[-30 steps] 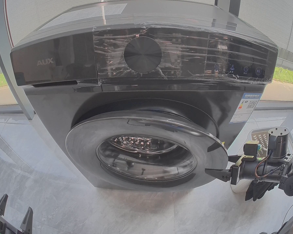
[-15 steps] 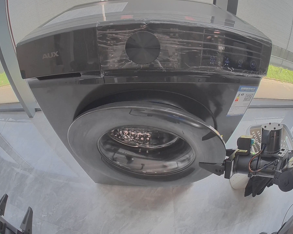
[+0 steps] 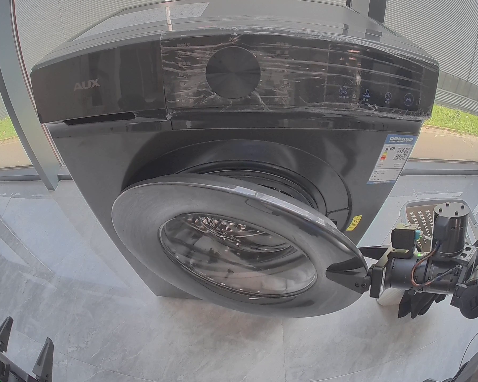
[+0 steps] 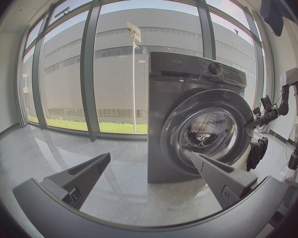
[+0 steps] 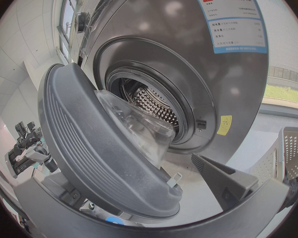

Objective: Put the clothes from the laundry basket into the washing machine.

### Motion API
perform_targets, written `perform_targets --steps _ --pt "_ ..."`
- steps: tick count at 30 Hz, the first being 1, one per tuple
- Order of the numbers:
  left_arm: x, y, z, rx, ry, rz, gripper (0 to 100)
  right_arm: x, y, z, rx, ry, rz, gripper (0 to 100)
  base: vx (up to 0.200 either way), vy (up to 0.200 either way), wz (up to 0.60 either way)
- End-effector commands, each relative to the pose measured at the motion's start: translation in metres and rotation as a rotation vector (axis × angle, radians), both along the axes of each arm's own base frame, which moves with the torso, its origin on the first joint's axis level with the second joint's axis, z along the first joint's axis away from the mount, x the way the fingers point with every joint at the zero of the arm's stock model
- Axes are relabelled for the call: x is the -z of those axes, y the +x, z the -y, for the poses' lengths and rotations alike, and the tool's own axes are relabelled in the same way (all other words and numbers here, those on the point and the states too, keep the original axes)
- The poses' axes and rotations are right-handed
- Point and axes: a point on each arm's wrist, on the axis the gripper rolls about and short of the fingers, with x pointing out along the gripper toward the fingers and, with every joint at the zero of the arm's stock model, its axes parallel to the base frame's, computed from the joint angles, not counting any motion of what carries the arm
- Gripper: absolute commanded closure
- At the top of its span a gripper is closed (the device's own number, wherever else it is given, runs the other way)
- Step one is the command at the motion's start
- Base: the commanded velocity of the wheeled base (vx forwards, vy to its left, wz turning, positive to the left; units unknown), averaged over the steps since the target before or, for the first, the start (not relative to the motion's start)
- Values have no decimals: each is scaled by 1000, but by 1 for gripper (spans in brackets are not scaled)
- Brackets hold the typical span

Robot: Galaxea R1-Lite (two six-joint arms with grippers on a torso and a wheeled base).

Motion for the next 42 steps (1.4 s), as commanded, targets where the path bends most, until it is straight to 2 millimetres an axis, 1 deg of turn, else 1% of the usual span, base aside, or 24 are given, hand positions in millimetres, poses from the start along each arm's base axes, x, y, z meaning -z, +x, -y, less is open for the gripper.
perform_targets --steps 1,3,5,8,12,13,15,17,20,24,27,32,35,37,38,42 --pt "5 0 0 0 -3 0 0 5 3 -4 -3 -12 -17 0 -200 0 0" --pt "5 0 0 -1 -1 0 0 7 0 -7 -11 -17 -22 0 -200 0 0" --pt "5 0 0 -1 -3 1 0 10 -6 -9 -24 -25 -37 0 -200 0 0" --pt "5 0 0 -1 -3 1 0 14 -14 -5 -28 -36 -56 0 0 0 0" --pt "5 0 0 -1 1 2 0 16 -33 0 -47 -48 -62 0 0 0 0" --pt "5 0 0 -1 1 2 0 16 -34 1 -47 -47 -61 0 0 0 0" --pt "5 0 0 -1 1 2 0 15 -34 1 -45 -47 -59 0 0 0 0" --pt "5 0 0 0 1 2 0 12 -29 1 -35 -38 -44 0 0 0 0" --pt "5 0 0 0 -1 0 0 9 -24 -1 -34 -29 -23 0 -200 0 0" --pt "5 0 0 0 1 2 0 17 -21 -9 -57 -44 -53 0 -200 0 0" --pt "5 0 0 0 1 0 0 20 -25 -18 -97 -49 -67 0 -133 0 0" --pt "5 0 0 0 1 0 0 22 -32 -21 -96 -65 -77 0 0 0 0" --pt "5 0 0 0 1 2 0 26 -42 -18 -110 -76 -93 0 0 0 0" --pt "5 0 0 0 1 2 0 26 -42 -18 -110 -76 -93 0 0 0 0" --pt "5 0 0 0 1 0 0 23 -51 -15 -118 -67 -83 0 0 0 0" --pt "5 0 0 0 1 2 0 13 -59 -6 -97 -33 -47 0 0 0 0"
